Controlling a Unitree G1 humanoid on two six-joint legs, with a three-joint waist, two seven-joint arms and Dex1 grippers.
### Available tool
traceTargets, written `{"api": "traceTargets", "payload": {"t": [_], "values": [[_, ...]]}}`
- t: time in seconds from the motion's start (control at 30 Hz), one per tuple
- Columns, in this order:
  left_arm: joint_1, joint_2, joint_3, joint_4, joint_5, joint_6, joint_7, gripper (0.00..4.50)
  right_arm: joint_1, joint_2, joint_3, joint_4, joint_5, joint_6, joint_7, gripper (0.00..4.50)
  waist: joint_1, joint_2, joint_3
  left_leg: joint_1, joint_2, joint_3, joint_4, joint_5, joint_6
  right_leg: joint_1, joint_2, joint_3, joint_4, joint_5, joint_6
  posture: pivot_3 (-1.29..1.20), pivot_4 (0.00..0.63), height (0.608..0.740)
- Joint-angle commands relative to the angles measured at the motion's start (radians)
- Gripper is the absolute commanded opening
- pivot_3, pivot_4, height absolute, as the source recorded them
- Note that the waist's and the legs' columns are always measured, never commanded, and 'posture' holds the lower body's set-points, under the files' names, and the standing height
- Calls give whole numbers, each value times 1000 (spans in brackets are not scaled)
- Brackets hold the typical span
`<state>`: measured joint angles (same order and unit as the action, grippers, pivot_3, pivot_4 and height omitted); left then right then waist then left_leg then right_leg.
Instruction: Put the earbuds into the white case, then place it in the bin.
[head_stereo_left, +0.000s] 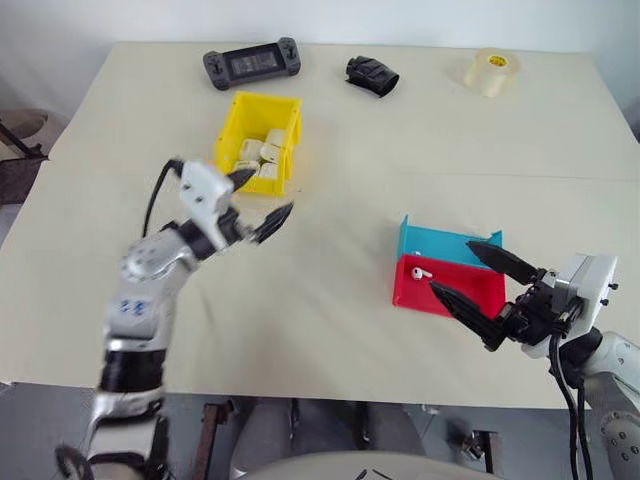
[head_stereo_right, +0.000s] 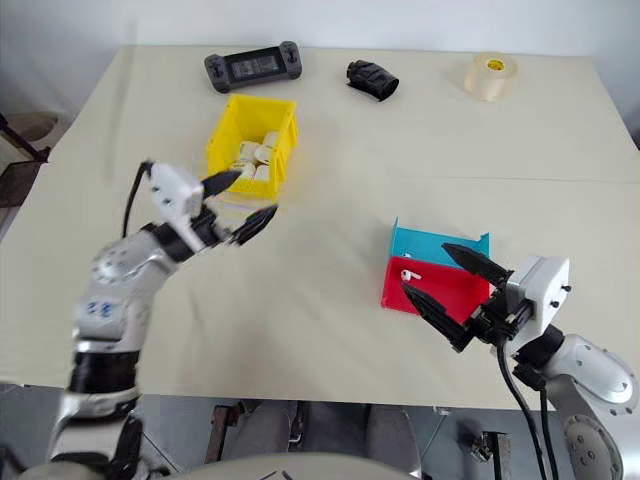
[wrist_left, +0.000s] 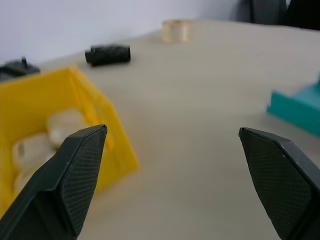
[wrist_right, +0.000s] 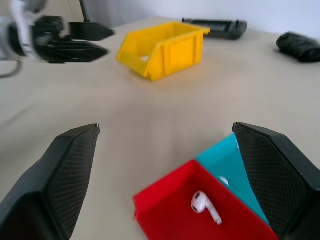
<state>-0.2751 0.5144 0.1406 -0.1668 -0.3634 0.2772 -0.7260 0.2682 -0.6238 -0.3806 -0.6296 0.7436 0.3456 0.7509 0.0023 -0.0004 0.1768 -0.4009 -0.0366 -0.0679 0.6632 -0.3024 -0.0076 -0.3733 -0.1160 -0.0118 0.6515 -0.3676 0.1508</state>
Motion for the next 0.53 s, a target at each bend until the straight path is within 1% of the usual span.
{"api": "traceTargets", "payload": {"t": [0.03,0.1,0.17,0.23,0.33,0.43,0.53], "values": [[75,82,97,-54,-99,-89,-170,4476,-18,-43,-46,34,-6,-40,68,4500,4,0,0,0,0,0,0,0,0,0,-1,0,0,0,0,0,150,740],[112,141,148,-27,-144,-93,-252,4476,-31,-72,-52,75,-24,-60,115,4500,11,0,0,0,0,-1,0,0,0,2,-1,0,-7,0,0,0,150,740],[137,189,161,-4,-145,-103,-302,4476,-47,-91,-53,110,-34,-77,150,4500,16,0,0,0,0,-1,0,0,0,3,-1,-1,-8,0,0,0,150,740],[166,210,178,15,-138,-123,-321,4476,-76,-105,-54,149,-41,-91,175,4500,19,0,0,1,-1,-1,0,0,0,4,-1,0,-8,0,0,0,150,740],[188,215,186,25,-122,-123,-299,4476,-114,-122,-52,200,-52,-98,200,4500,19,0,0,5,-1,-1,-1,-1,2,8,-2,0,-9,0,0,0,150,740],[184,192,187,23,-112,-140,-258,4476,-137,-127,-47,225,-57,-98,213,4500,21,0,0,10,0,-2,-2,-1,2,14,-2,-2,-14,0,0,0,150,740],[192,176,183,16,-89,-166,-222,4476,-145,-126,-41,234,-64,-98,221,4500,20,0,0,11,-1,-2,-3,-1,2,15,-2,-1,-15,0,0,0,150,740]]}}
